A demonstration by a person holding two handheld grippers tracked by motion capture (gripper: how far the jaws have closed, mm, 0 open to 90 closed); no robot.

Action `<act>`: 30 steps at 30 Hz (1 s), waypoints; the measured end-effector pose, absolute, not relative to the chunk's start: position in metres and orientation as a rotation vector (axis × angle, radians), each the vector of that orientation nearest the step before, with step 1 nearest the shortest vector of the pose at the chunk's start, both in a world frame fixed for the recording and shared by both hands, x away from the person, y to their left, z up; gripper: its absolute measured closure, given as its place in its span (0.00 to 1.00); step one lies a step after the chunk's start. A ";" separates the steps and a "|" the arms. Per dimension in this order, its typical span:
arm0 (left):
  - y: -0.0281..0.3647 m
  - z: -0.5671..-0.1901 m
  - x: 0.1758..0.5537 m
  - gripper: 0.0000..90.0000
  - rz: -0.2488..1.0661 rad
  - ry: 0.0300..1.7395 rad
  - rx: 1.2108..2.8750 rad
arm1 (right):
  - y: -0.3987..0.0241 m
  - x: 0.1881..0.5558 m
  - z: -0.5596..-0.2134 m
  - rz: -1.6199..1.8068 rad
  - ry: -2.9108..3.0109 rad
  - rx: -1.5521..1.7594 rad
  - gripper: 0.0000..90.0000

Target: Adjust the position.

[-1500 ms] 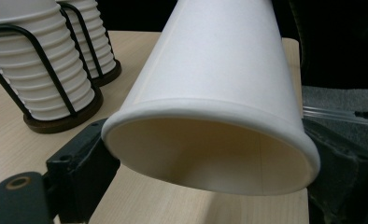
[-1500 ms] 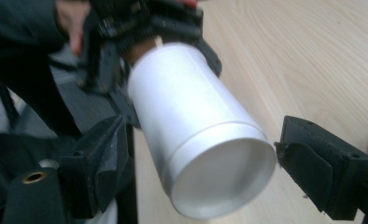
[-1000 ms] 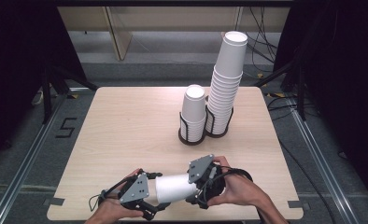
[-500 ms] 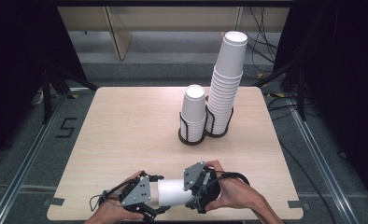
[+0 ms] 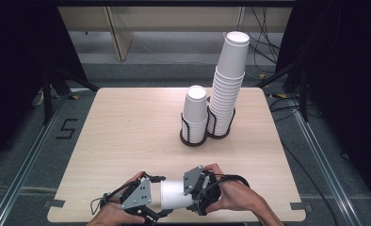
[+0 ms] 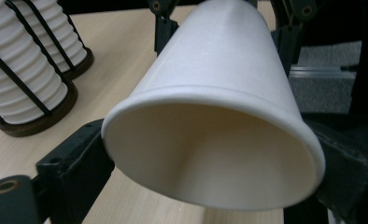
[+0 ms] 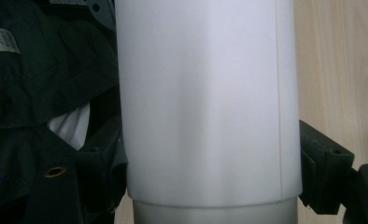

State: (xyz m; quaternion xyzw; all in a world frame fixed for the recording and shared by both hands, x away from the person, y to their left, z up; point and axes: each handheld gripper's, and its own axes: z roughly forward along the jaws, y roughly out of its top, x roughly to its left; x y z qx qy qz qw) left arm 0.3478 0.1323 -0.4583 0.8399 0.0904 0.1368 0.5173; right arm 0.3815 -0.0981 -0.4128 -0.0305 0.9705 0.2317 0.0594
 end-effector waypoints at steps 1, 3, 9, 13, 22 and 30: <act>0.133 -0.459 0.349 0.06 0.323 0.236 1.982 | -0.099 0.381 -0.412 0.714 2.928 -0.086 0.27; 0.140 -0.457 0.354 0.07 0.280 0.284 1.889 | -0.101 0.383 -0.412 0.706 2.912 -0.082 0.27; 0.155 -0.455 0.361 0.12 0.250 0.361 1.749 | -0.112 0.388 -0.410 0.781 2.909 0.007 0.27; 0.159 -0.454 0.365 0.15 0.233 0.385 1.674 | -0.125 0.397 -0.404 0.920 2.852 0.038 0.27; 0.154 -0.456 0.364 0.14 0.206 0.447 1.639 | -0.133 0.401 -0.399 1.116 2.821 0.087 0.27; 0.145 -0.458 0.363 0.03 0.167 0.451 1.617 | -0.130 0.399 -0.400 1.201 2.824 0.040 0.27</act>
